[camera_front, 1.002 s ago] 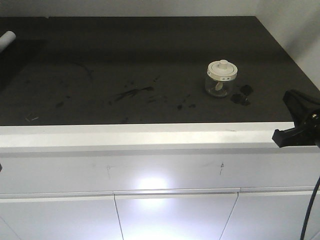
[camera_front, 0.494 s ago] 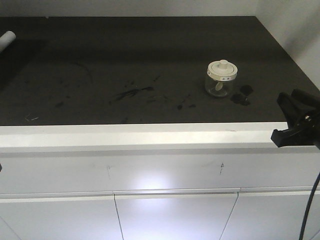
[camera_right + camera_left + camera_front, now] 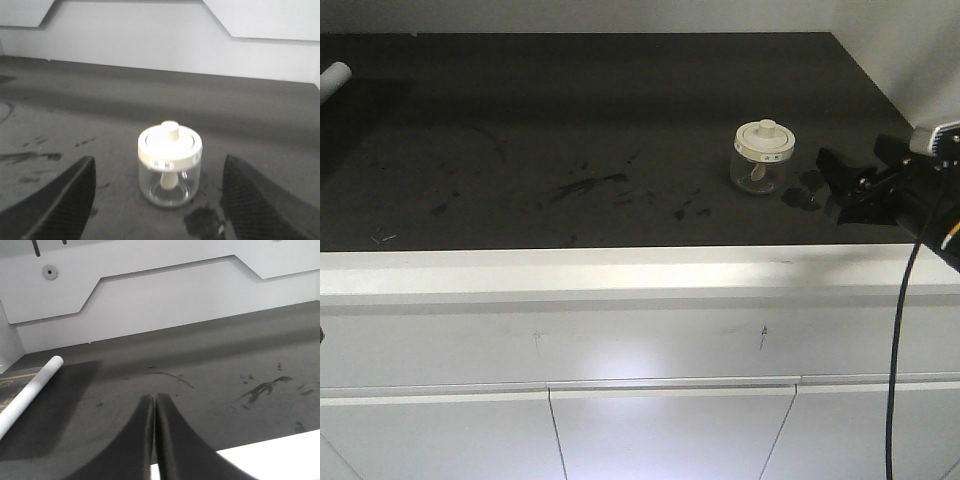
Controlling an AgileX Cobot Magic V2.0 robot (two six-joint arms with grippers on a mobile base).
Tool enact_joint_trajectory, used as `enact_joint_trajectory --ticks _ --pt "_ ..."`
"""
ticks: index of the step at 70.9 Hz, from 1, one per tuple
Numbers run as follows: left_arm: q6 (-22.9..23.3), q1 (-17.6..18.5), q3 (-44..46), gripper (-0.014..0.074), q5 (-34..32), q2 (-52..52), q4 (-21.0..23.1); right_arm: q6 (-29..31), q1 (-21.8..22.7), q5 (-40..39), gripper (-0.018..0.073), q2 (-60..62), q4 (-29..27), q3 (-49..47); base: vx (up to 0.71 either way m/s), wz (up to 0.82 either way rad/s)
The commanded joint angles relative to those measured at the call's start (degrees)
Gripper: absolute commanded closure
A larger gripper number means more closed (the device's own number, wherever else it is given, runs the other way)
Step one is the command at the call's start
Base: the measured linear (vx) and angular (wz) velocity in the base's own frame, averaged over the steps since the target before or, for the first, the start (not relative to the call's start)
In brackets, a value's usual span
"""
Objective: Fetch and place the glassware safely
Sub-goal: 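Reach the right gripper over the white-lidded glass jar and grasp its knob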
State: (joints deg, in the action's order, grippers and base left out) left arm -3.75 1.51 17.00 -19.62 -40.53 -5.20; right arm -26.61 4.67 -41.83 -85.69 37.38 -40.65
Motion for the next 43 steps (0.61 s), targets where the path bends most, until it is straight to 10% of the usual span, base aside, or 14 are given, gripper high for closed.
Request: enact_joint_trajectory --ticks 1,43 --pt "0.5 0.0 1.5 0.0603 -4.5 0.2 0.3 0.1 0.2 -4.9 0.0074 -2.4 -0.7 -5.6 0.0 0.0" --pt "0.5 0.0 1.5 0.0603 -4.5 0.2 0.3 -6.1 -2.8 -3.2 0.0075 -24.1 8.4 -32.8 0.0 0.0"
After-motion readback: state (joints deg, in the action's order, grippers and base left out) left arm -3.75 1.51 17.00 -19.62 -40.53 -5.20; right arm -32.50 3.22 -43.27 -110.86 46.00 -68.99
